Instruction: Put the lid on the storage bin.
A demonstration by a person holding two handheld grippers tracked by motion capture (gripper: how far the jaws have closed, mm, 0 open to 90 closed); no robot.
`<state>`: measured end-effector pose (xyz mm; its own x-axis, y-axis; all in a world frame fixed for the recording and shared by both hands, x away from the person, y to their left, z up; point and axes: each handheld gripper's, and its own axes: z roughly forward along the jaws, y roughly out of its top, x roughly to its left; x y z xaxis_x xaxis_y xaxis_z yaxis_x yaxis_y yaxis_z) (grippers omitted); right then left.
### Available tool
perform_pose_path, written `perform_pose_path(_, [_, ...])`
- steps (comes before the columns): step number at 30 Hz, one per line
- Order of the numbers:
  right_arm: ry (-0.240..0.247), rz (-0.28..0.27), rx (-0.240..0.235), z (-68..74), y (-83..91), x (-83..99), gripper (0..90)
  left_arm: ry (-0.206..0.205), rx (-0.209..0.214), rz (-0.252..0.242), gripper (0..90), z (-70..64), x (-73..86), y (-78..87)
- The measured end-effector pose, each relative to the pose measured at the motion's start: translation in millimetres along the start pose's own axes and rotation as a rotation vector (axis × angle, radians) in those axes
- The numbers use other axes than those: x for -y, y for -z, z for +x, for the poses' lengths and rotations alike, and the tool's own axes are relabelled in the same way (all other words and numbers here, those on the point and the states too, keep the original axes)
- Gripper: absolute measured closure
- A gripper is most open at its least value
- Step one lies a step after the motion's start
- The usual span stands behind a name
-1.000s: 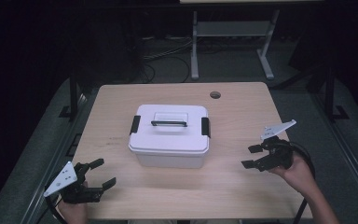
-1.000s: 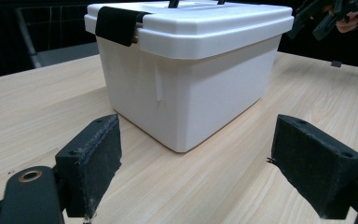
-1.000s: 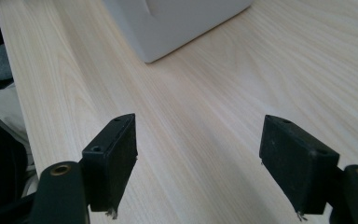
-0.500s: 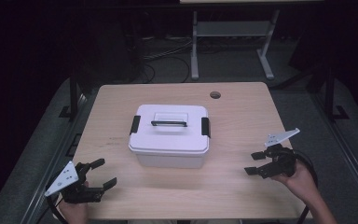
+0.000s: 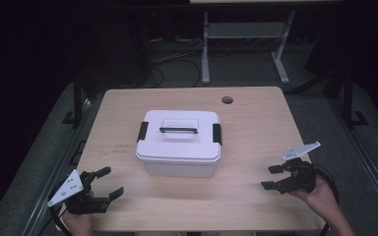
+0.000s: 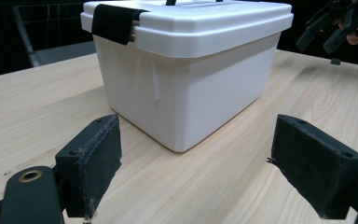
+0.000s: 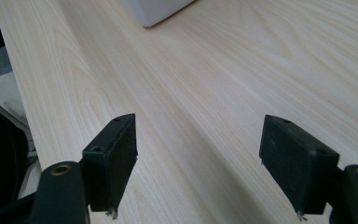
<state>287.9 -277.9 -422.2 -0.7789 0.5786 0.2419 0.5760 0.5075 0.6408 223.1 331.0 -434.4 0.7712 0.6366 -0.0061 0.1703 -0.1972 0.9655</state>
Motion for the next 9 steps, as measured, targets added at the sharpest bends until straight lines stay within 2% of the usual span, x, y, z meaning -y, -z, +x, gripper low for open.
perform_pose_path(9, [0.013, -0.008, 0.0, 5.8, 0.4, 5.6, 26.9, 0.001, 0.001, 0.002, 15.7, 0.4, 0.0, -0.4])
